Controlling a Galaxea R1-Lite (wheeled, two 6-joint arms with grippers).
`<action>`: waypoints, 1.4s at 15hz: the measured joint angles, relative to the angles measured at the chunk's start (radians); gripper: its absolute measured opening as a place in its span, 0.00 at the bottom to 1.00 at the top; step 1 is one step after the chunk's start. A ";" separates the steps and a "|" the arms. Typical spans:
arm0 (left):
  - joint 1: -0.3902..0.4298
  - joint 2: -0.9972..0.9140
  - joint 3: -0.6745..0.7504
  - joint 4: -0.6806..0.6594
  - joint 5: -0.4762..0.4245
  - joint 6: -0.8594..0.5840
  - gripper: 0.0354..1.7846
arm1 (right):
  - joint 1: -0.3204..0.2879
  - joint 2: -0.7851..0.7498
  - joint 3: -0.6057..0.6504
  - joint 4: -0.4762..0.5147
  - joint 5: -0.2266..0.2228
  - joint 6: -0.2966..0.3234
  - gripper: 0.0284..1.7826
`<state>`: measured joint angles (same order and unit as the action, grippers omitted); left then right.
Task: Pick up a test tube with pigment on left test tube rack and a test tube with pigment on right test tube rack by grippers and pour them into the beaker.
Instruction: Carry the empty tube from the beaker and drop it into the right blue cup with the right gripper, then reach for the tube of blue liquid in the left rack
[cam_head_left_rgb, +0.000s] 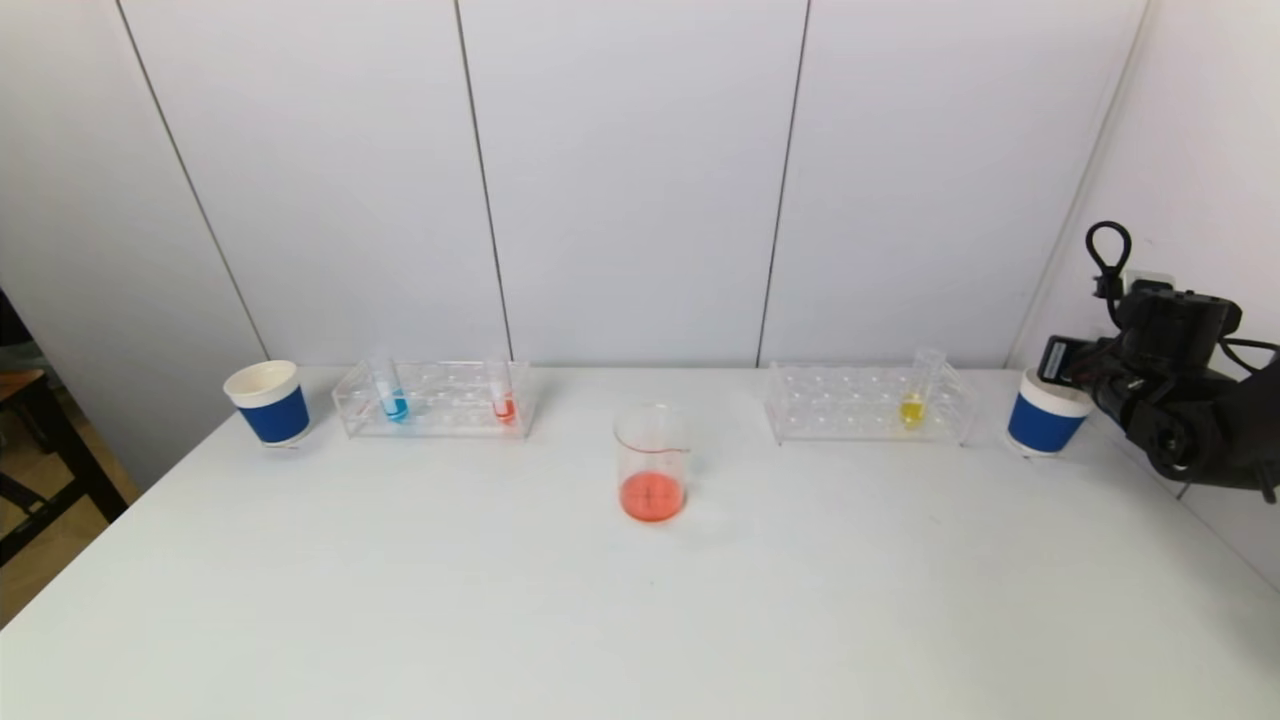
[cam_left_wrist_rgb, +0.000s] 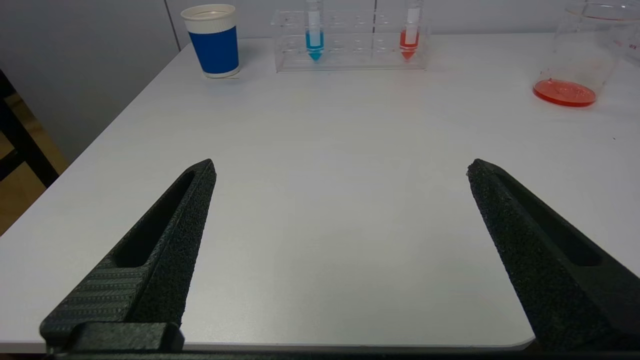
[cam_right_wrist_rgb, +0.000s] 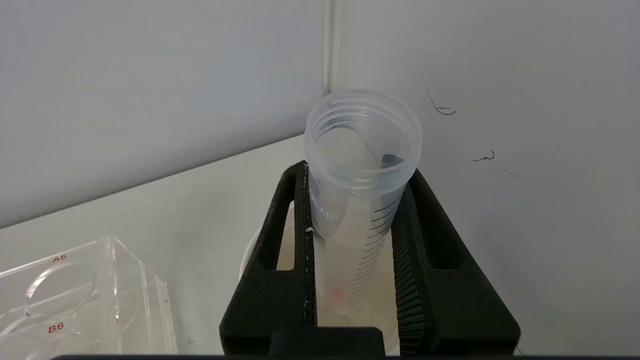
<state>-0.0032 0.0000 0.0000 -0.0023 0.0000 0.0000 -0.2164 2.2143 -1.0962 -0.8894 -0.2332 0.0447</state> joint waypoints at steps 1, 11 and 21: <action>0.000 0.000 0.000 0.000 0.000 0.000 0.99 | 0.000 0.000 0.001 0.000 0.000 -0.001 0.27; 0.000 0.000 0.000 0.001 0.000 0.000 0.99 | 0.000 -0.010 0.001 0.000 0.000 0.002 0.90; 0.000 0.000 0.000 0.001 0.000 0.000 0.99 | -0.004 -0.017 0.001 0.001 0.000 0.000 0.99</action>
<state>-0.0032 0.0000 0.0000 -0.0013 0.0000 0.0000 -0.2206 2.1974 -1.0949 -0.8879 -0.2336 0.0443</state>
